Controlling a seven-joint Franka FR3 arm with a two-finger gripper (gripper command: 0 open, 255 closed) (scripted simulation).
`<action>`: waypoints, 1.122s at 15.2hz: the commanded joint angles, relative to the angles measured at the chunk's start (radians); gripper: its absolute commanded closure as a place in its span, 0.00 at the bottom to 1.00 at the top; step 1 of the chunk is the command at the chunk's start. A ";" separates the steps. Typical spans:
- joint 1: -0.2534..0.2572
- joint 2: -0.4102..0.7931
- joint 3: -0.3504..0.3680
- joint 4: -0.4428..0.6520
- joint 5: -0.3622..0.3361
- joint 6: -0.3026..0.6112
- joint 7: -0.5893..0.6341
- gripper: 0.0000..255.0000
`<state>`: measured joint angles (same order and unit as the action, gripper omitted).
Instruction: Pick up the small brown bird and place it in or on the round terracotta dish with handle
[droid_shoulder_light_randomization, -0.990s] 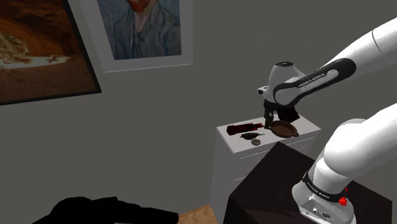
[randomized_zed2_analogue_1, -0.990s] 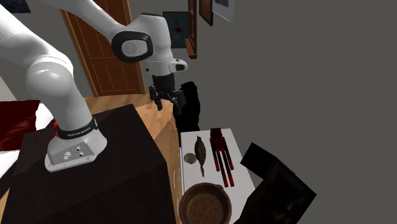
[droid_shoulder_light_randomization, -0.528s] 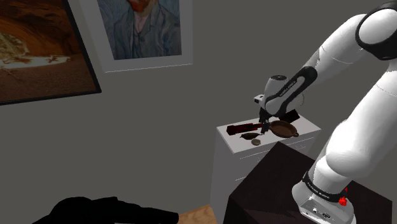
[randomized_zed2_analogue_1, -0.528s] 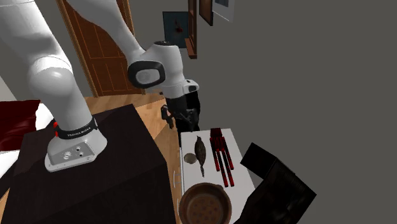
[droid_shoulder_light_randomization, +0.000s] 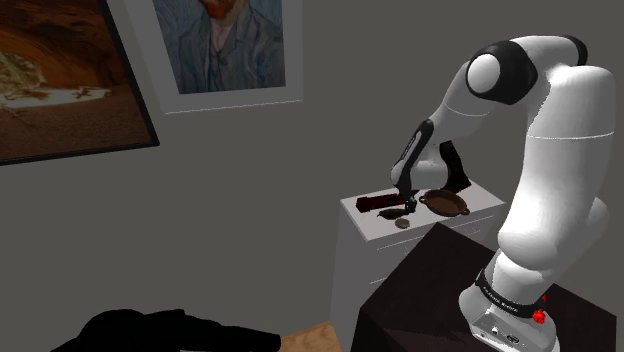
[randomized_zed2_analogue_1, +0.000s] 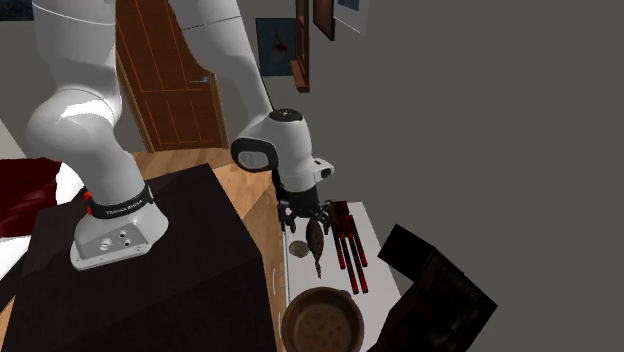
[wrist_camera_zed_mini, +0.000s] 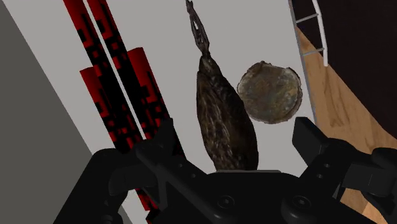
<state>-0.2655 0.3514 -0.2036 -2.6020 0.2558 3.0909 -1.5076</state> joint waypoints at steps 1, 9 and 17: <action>-0.070 0.049 0.060 0.027 0.012 0.033 -0.045 0.00; -0.150 0.184 0.137 0.091 0.018 0.109 -0.059 0.00; -0.149 0.183 0.137 0.091 0.018 0.109 -0.059 1.00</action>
<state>-0.4150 0.5349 -0.0668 -2.5113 0.2738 3.2002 -1.5665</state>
